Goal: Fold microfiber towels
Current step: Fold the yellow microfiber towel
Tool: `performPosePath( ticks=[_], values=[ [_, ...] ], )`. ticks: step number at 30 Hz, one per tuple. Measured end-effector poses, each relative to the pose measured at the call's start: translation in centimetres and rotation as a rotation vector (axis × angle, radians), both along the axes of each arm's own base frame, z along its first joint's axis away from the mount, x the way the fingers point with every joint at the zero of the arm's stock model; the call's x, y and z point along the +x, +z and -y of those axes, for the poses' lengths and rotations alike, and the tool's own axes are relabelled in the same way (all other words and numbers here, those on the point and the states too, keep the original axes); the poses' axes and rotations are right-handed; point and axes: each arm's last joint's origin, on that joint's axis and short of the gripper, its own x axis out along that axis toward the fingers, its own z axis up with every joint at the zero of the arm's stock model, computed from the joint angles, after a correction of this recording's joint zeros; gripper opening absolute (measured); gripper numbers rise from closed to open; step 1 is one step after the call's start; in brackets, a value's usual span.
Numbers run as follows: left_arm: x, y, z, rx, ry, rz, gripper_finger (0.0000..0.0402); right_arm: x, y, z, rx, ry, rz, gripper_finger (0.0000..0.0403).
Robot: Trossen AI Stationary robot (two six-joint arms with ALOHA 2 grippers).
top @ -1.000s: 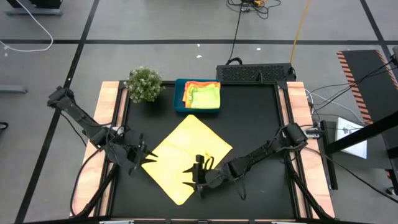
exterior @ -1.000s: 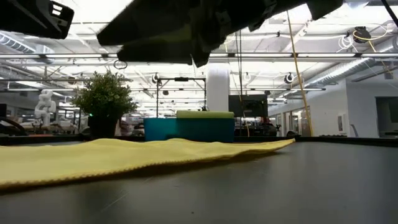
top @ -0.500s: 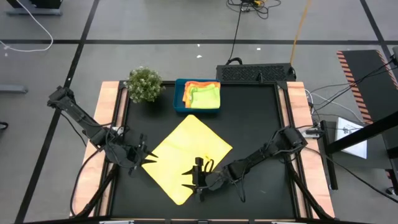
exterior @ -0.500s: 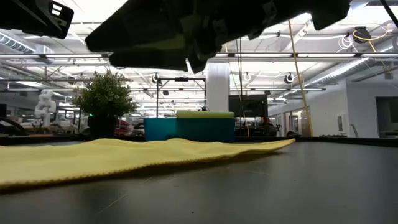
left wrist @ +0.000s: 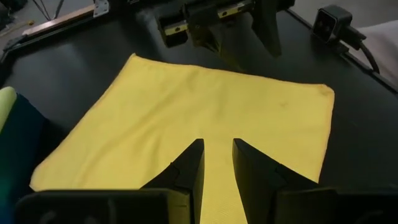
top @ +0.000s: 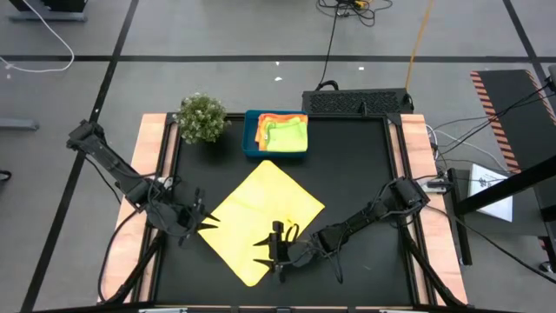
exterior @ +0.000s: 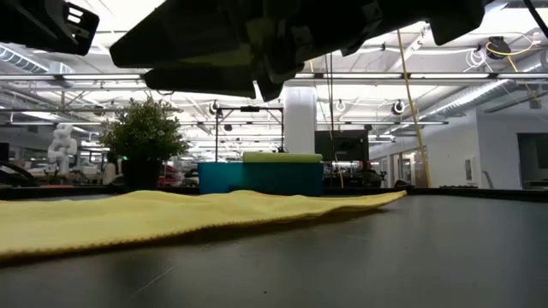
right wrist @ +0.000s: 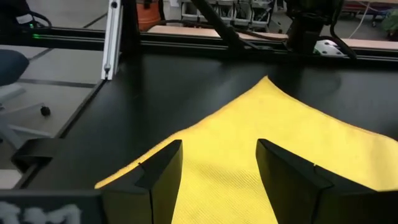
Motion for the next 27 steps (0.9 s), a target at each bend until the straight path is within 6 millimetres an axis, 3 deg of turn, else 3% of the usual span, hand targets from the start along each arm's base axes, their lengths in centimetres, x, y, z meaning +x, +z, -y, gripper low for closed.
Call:
performPosePath(
  ticks=[8, 27],
  values=[
    [0.1, -2.0, 0.8, -0.001, -0.141, -0.17, 0.0088, -0.2, -0.3, 0.0, -0.022, 0.004, -0.034, 0.0199],
    [0.0, -6.0, 1.3, 0.152, -0.224, -0.521, 0.0088, -0.3, -0.8, 0.1, -0.014, -0.011, -0.079, 0.0199]
  ],
)
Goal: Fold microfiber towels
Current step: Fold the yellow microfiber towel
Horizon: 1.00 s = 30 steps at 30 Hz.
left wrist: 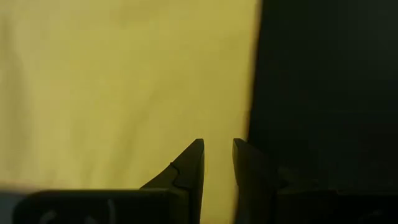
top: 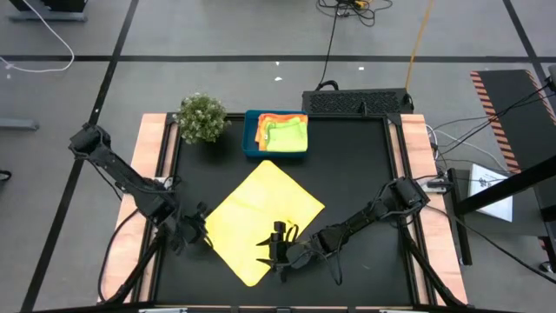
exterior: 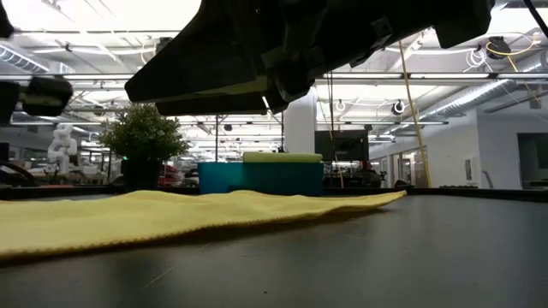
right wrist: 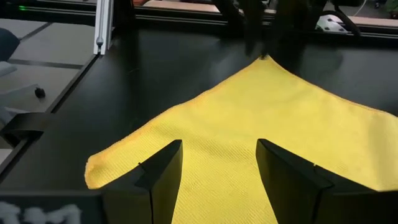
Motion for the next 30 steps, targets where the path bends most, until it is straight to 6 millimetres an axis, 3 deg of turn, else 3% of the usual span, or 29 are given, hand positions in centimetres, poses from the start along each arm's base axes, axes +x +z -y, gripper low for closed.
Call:
performPosePath(
  ticks=[8, 18, 21, 26, 30],
  values=[
    [0.8, -0.6, -0.3, 0.035, 0.008, -0.017, 0.0099, 0.1, 0.0, 0.2, 0.002, -0.006, -0.001, 0.0199],
    [2.4, 2.4, -0.3, 0.012, 0.053, 0.019, 0.0275, 0.3, -0.1, 0.7, 0.014, -0.023, -0.005, 0.0199],
    [2.3, 3.3, -0.4, 0.051, 0.072, -0.007, 0.0308, 0.3, -0.1, 0.6, 0.014, -0.022, -0.006, 0.0199],
    [2.2, 4.6, -1.1, 0.184, 0.129, -0.011, 0.031, 0.3, -0.1, 0.7, 0.012, -0.024, -0.008, 0.0199],
    [2.0, 4.5, -0.6, 0.161, 0.123, -0.019, 0.0287, 0.3, -0.1, 0.7, 0.013, -0.025, -0.008, 0.0199]
  ],
)
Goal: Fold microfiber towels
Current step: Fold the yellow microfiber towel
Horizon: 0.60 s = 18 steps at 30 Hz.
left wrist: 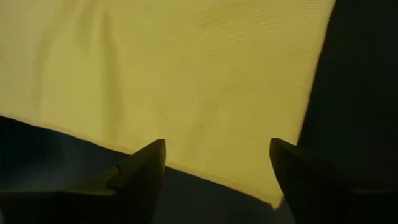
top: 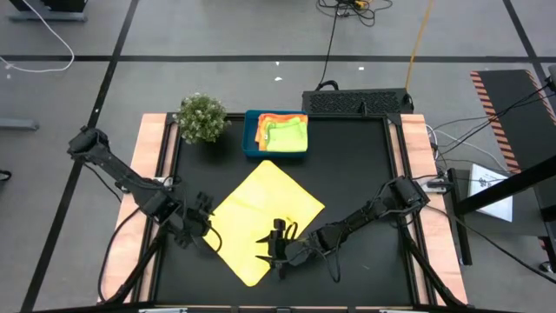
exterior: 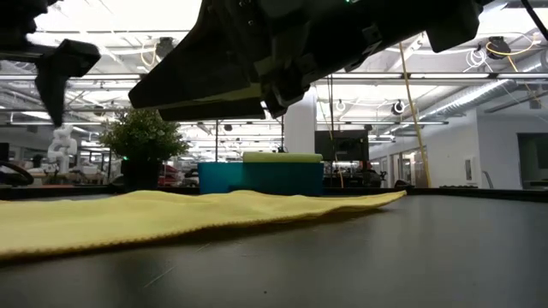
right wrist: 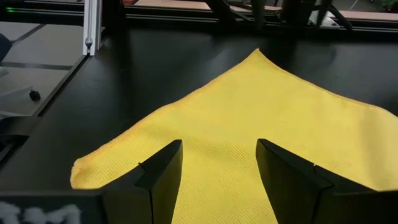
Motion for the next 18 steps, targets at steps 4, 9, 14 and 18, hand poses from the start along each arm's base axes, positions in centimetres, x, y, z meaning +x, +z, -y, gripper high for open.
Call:
performPosePath(
  ticks=[4, 9, 14, 18],
  values=[
    [-0.5, -1.3, 0.7, -0.004, 0.034, -0.053, 0.0272, 0.0, 0.0, 0.0, 0.0, 0.0, 0.0, 0.0199],
    [-1.0, -2.8, 1.9, 0.014, 0.04, -0.11, 0.0277, 0.0, 0.0, -0.1, 0.004, 0.001, 0.0, 0.0199],
    [-1.0, -4.2, 3.1, 0.021, 0.081, -0.153, 0.0288, -0.1, 0.0, -0.2, 0.018, -0.002, 0.0, 0.0199],
    [-0.8, -5.7, 4.1, 0.053, 0.071, -0.194, 0.0294, -0.1, 0.0, -0.2, 0.018, -0.002, 0.0, 0.0199]
  ],
)
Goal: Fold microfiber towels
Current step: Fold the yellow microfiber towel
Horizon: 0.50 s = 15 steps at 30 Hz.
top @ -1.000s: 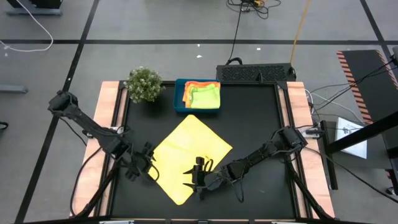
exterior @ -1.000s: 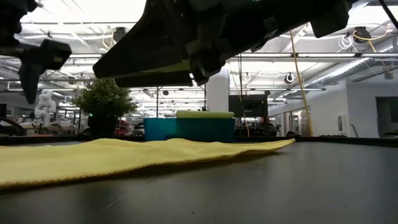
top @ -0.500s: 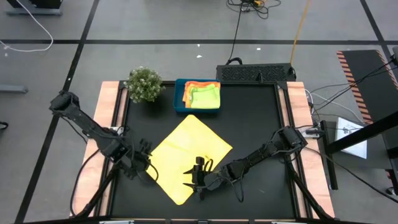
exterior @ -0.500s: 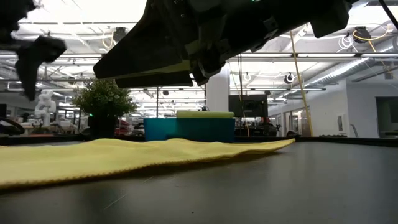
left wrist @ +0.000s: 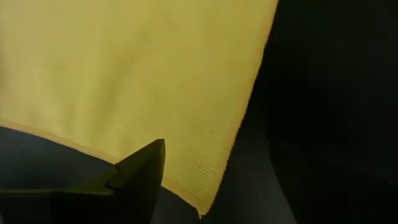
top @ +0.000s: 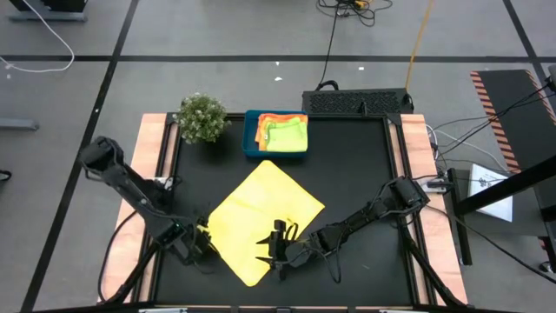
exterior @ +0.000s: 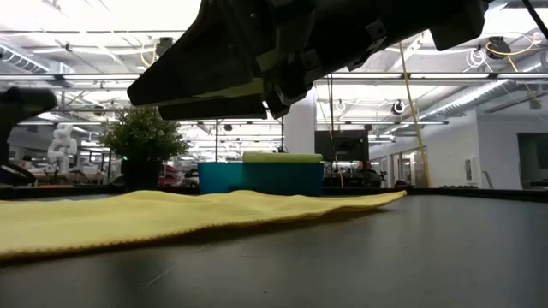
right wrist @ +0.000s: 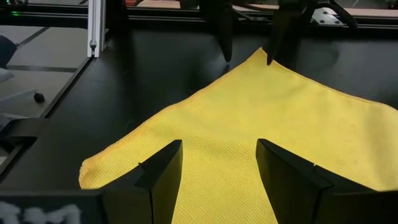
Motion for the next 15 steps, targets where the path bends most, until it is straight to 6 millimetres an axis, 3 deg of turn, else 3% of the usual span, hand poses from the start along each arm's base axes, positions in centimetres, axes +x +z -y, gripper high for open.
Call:
performPosePath(
  ticks=[9, 15],
  values=[
    [0.0, -1.4, 0.1, 0.094, 0.089, -0.045, 0.029, 0.0, 0.0, 0.0, 0.0, 0.0, 0.0, 0.0199],
    [-0.1, -1.5, -0.1, 0.126, 0.101, -0.043, 0.0255, 0.0, 0.0, 0.0, 0.001, 0.001, 0.0, 0.0199]
  ],
)
